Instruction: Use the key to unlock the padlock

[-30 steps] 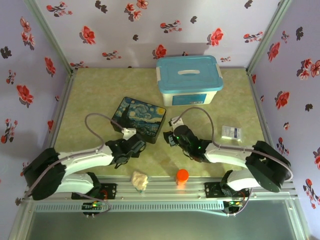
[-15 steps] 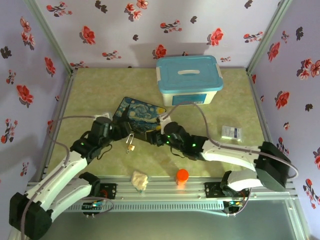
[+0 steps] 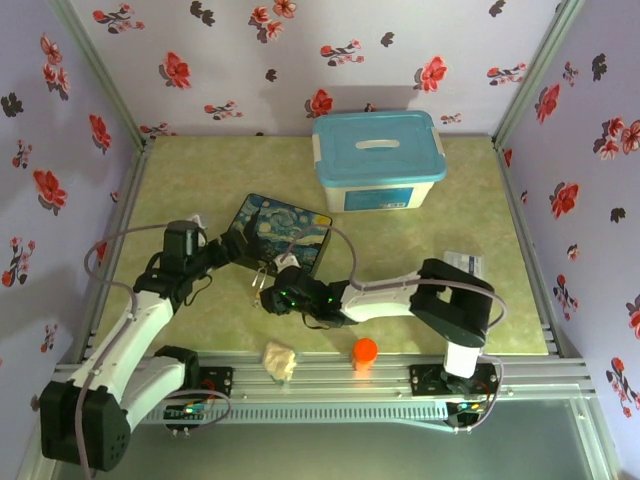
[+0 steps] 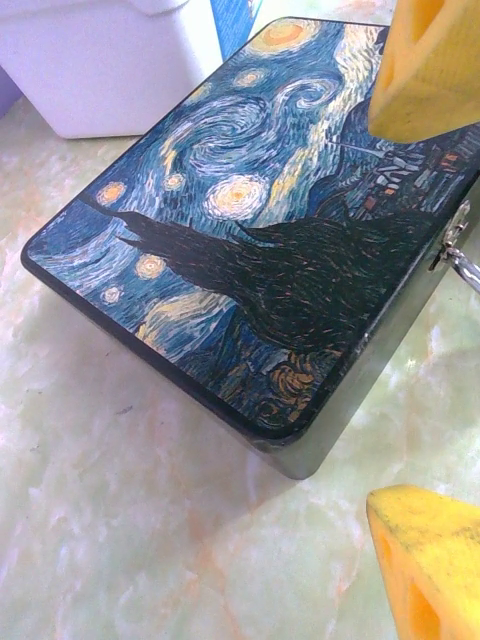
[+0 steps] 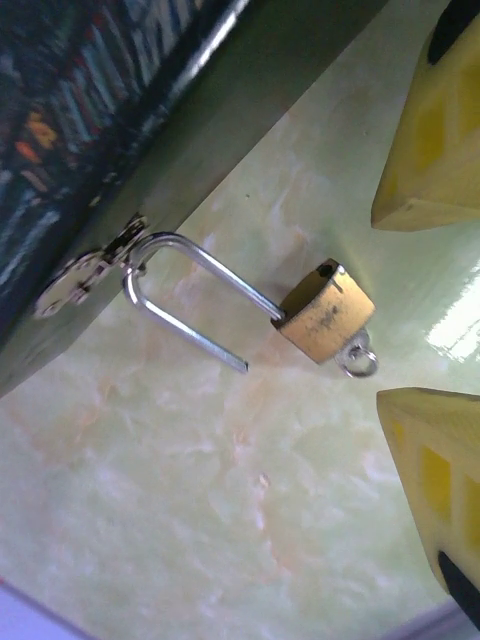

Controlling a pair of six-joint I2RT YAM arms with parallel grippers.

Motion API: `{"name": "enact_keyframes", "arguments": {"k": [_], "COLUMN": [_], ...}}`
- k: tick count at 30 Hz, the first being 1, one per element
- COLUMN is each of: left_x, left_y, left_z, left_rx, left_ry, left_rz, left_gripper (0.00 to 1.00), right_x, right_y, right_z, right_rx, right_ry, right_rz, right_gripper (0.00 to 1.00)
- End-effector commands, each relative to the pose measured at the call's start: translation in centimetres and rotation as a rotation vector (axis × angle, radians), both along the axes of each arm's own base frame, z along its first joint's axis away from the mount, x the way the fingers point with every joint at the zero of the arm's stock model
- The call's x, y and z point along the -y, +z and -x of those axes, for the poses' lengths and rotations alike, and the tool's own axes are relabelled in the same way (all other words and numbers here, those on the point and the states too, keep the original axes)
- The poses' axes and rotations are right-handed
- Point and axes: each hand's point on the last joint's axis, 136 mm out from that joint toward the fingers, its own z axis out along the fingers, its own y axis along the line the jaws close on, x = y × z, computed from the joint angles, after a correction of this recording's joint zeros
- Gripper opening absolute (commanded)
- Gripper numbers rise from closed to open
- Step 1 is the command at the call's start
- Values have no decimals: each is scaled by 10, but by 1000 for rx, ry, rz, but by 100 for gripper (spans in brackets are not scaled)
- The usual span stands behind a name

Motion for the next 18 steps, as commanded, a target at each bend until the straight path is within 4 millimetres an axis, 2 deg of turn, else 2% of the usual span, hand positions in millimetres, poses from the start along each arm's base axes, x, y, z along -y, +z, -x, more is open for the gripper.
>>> {"name": "enact_keyframes", "arguments": {"k": [1,9,18], "left_x": [7,10,10], "left_y": [12,4,-1], "left_z": [-9,-9,-10], "left_rx": [52,46,41], "left_ry": [-40,-45,-45], "left_rz": [17,35,36], "left_gripper": [88,88,88], "right_x": [-18,-31,-35], "right_y": [9,-9,-29], "right_z": [-13,-15,-14], "right_rx": [24,20,-14], "right_ry": [-48,-35,-31], "right_rz": [-64,-58,-48], "right_gripper": [44,46,46]}}
